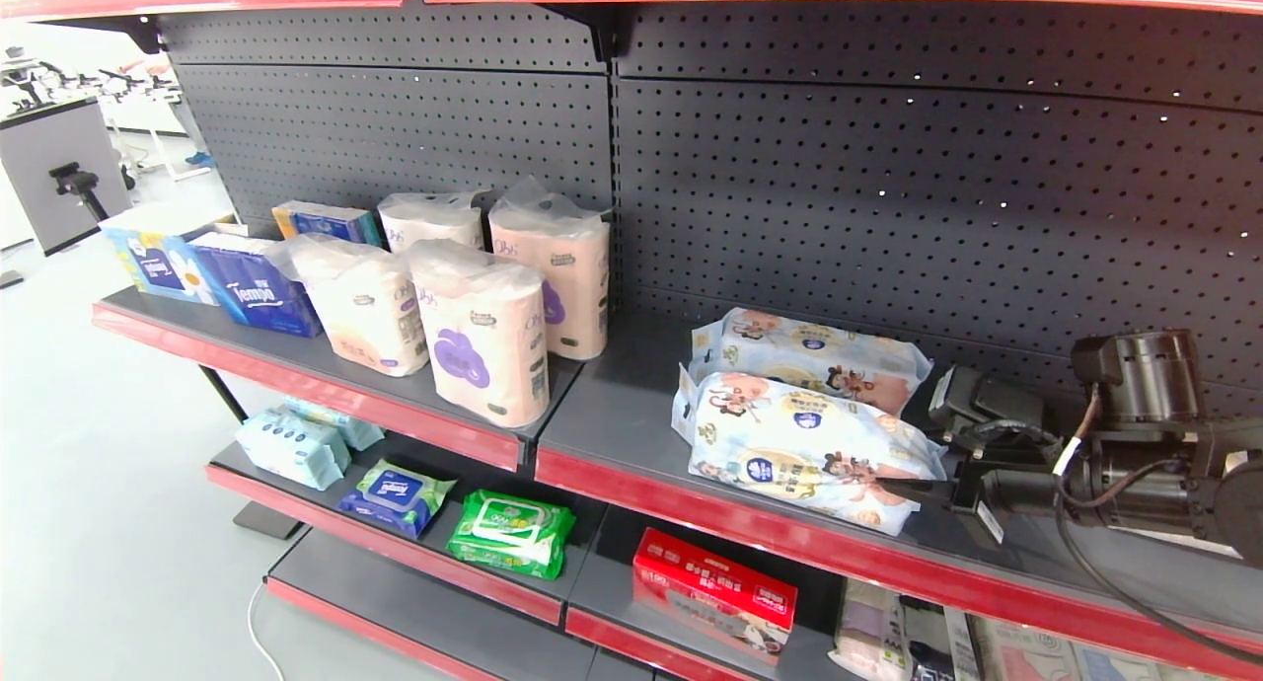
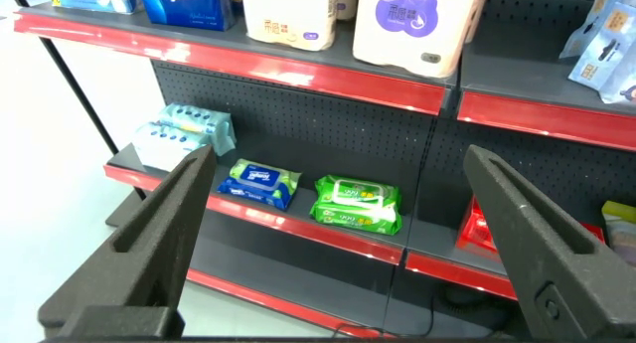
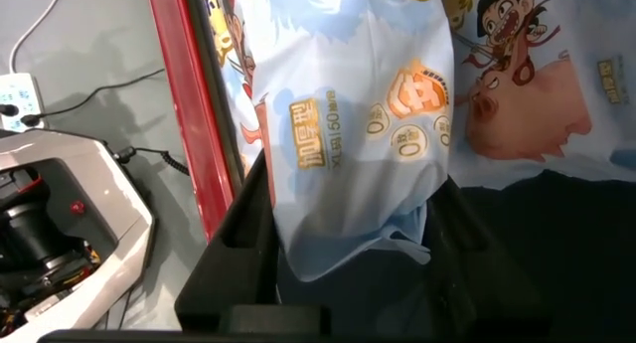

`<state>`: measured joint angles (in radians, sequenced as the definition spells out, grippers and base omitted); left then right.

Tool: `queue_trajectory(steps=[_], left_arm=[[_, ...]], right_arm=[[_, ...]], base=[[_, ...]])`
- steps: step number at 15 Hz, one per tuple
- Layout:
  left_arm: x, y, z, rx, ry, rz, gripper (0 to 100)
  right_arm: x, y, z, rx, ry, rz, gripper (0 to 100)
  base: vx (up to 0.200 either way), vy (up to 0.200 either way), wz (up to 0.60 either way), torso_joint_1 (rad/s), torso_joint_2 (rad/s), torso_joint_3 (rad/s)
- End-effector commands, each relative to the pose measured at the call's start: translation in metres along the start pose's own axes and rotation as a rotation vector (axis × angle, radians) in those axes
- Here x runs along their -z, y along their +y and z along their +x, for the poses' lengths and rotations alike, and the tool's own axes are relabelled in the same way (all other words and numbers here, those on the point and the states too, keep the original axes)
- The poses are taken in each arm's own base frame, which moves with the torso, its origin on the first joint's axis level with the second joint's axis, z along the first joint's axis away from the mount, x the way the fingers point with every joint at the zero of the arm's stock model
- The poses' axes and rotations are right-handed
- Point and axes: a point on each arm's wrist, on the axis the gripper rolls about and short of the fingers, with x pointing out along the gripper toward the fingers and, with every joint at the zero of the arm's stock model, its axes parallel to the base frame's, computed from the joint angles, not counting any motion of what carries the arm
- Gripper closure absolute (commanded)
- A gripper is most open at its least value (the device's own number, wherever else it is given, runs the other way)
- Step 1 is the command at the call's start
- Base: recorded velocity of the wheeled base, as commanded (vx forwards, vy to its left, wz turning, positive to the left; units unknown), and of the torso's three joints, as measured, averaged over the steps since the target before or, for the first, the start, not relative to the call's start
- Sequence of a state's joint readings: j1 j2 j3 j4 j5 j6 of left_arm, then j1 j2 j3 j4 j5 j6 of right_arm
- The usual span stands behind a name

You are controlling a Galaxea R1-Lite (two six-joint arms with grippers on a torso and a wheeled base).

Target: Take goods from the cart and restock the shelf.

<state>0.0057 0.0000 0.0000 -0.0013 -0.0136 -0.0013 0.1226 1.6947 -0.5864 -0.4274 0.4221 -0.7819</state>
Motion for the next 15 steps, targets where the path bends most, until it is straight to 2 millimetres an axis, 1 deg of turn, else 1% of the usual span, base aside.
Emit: queue_trajectory(steps=[1, 10, 15], left_arm=[[0.0, 0.0, 0.0, 0.0, 0.0, 0.0, 0], [0.0, 0.0, 0.0, 0.0, 0.0, 0.0, 0], [0.0, 0.0, 0.0, 0.0, 0.0, 0.0, 0]], right_arm=[[-0.0018, 0.0013, 0.0002, -0.004, -0.007, -0.005, 100], [-0.0071, 0.0043, -0.0025, -0.004, -0.021, -0.019, 100], [-0.0016, 0.0106, -0.0043, -0.019, -0.003, -0.011, 100]], base=[[0.0, 0.0, 0.0, 0.0, 0.0, 0.0], [0.0, 0.0, 0.0, 0.0, 0.0, 0.0], [0.0, 0.0, 0.0, 0.0, 0.0, 0.0]])
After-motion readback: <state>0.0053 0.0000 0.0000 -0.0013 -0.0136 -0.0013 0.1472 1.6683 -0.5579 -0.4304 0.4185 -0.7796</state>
